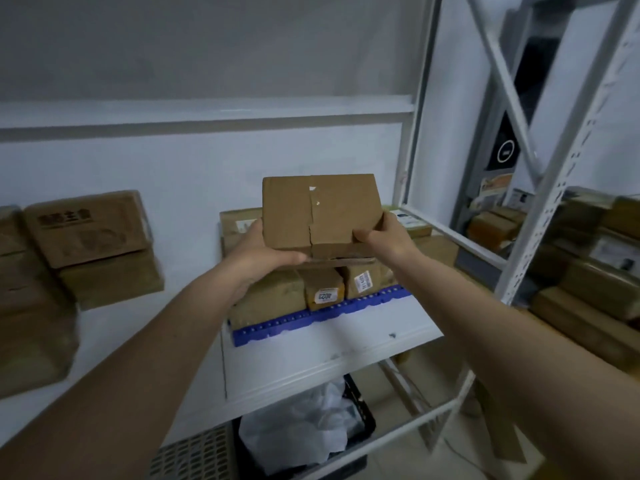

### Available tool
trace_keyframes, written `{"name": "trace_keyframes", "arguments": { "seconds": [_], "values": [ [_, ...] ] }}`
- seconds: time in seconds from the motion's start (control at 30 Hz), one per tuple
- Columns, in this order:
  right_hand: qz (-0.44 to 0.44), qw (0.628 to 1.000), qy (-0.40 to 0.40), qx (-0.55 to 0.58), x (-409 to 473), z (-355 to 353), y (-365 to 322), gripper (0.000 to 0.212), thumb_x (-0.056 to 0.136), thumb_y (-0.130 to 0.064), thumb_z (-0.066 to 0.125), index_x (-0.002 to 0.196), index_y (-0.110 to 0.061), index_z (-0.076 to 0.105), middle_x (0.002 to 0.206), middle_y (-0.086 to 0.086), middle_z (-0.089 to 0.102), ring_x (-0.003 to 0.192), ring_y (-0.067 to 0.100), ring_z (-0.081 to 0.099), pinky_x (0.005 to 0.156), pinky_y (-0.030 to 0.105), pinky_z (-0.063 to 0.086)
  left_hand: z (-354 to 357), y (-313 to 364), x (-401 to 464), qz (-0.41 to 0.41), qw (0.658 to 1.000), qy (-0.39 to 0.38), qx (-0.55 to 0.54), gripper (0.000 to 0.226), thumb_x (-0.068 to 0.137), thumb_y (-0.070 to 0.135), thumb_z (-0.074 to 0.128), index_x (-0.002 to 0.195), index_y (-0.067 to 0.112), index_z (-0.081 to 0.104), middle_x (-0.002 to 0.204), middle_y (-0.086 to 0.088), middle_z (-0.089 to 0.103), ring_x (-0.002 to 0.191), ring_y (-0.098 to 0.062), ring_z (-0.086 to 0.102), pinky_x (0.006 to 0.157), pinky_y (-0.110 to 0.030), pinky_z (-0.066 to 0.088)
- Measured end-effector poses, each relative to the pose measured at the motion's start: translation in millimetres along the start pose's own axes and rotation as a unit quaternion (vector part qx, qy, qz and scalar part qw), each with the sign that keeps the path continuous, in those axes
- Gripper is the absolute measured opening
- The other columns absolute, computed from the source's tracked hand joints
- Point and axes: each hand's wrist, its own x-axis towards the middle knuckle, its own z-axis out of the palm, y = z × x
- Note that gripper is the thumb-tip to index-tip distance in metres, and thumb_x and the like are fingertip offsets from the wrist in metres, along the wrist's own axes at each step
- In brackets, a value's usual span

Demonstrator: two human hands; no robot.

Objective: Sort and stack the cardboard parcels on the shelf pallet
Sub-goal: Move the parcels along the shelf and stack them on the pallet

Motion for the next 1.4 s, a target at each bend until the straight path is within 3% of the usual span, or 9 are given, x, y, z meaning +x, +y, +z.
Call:
{"name": "trace_keyframes", "arguments": {
  "seconds": [0.13,0.37,0.43,0.53,0.6,0.77,1.0,1.17,1.4],
  "values": [
    [-0.003,1.0,0.013,0.005,27,-51,19,0.054,0.091,-0.019,0.061,0.133,-0.008,0.029,0.108,0.001,0.051,0.092,0.014,0.051,0.081,0.029,0.041,51,8,27,-0.016,1.0,-0.007,-0.022,0.069,0.066,0.026,0.087,0.119,0.035,0.045,0.099,0.022,0.057,0.09,0.005,0.051,0.069,-0.017,0.038],
    [0.007,0.999,0.031,-0.02,94,-108,34,0.036,0.091,-0.026,0.057,0.122,-0.015,0.043,0.094,-0.005,0.051,0.077,0.008,0.049,0.057,0.023,0.039,99,33,86,-0.025,0.999,0.001,-0.045,0.072,0.068,0.031,0.085,0.129,0.03,0.047,0.111,0.012,0.061,0.101,-0.007,0.056,0.078,-0.024,0.043],
    [0.005,0.999,0.037,-0.005,114,-119,38,0.037,0.092,-0.025,0.056,0.126,-0.015,0.047,0.096,-0.004,0.053,0.079,0.008,0.052,0.062,0.024,0.043,110,40,107,-0.017,0.998,-0.003,-0.065,0.072,0.071,0.03,0.083,0.132,0.029,0.045,0.111,0.012,0.061,0.1,-0.006,0.057,0.078,-0.023,0.044],
    [0.007,0.999,0.031,0.026,146,-132,46,0.041,0.095,-0.025,0.053,0.134,-0.014,0.047,0.111,0.001,0.055,0.102,0.021,0.055,0.094,0.039,0.047,126,48,140,-0.007,0.996,-0.007,-0.093,0.067,0.074,0.029,0.081,0.131,0.027,0.046,0.112,0.009,0.063,0.098,-0.007,0.06,0.073,-0.022,0.048],
    [0.003,0.999,0.027,0.047,170,-140,49,0.04,0.097,-0.024,0.05,0.135,-0.016,0.047,0.114,0.002,0.055,0.108,0.023,0.054,0.101,0.043,0.045,135,53,164,-0.005,0.995,-0.008,-0.098,0.066,0.077,0.03,0.079,0.134,0.027,0.045,0.113,0.008,0.063,0.099,-0.008,0.061,0.075,-0.025,0.05],
    [0.004,0.998,0.019,0.066,237,-153,38,0.038,0.099,-0.03,0.044,0.137,-0.026,0.044,0.098,-0.009,0.054,0.09,0.015,0.054,0.071,0.031,0.046,150,61,229,0.0,0.991,-0.021,-0.13,0.062,0.084,0.03,0.072,0.137,0.028,0.041,0.118,0.005,0.061,0.104,-0.013,0.061,0.086,-0.032,0.053],
    [0.024,0.998,0.02,0.055,326,-153,47,0.039,0.1,-0.036,0.039,0.138,-0.03,0.042,0.116,0.0,0.051,0.107,0.026,0.05,0.083,0.04,0.042,172,55,308,-0.03,0.99,-0.041,-0.129,0.058,0.088,0.037,0.066,0.137,0.034,0.035,0.114,0.01,0.058,0.1,-0.01,0.059,0.078,-0.028,0.05],
    [0.07,0.995,0.003,0.077,365,-144,84,0.039,0.1,-0.035,0.038,0.139,-0.031,0.042,0.11,-0.002,0.051,0.099,0.021,0.049,0.077,0.039,0.042,195,27,346,-0.074,0.988,-0.028,-0.134,0.064,0.09,0.044,0.061,0.143,0.033,0.029,0.132,0.002,0.053,0.116,-0.022,0.054,0.102,-0.049,0.043],
    [0.088,0.992,-0.003,0.09,399,-136,127,0.04,0.1,-0.033,0.035,0.139,-0.029,0.044,0.114,-0.003,0.049,0.101,0.018,0.047,0.082,0.037,0.042,222,4,368,-0.134,0.98,-0.001,-0.146,0.071,0.09,0.047,0.058,0.148,0.034,0.021,0.133,-0.002,0.053,0.108,-0.023,0.057,0.096,-0.05,0.046]
  ]
}}
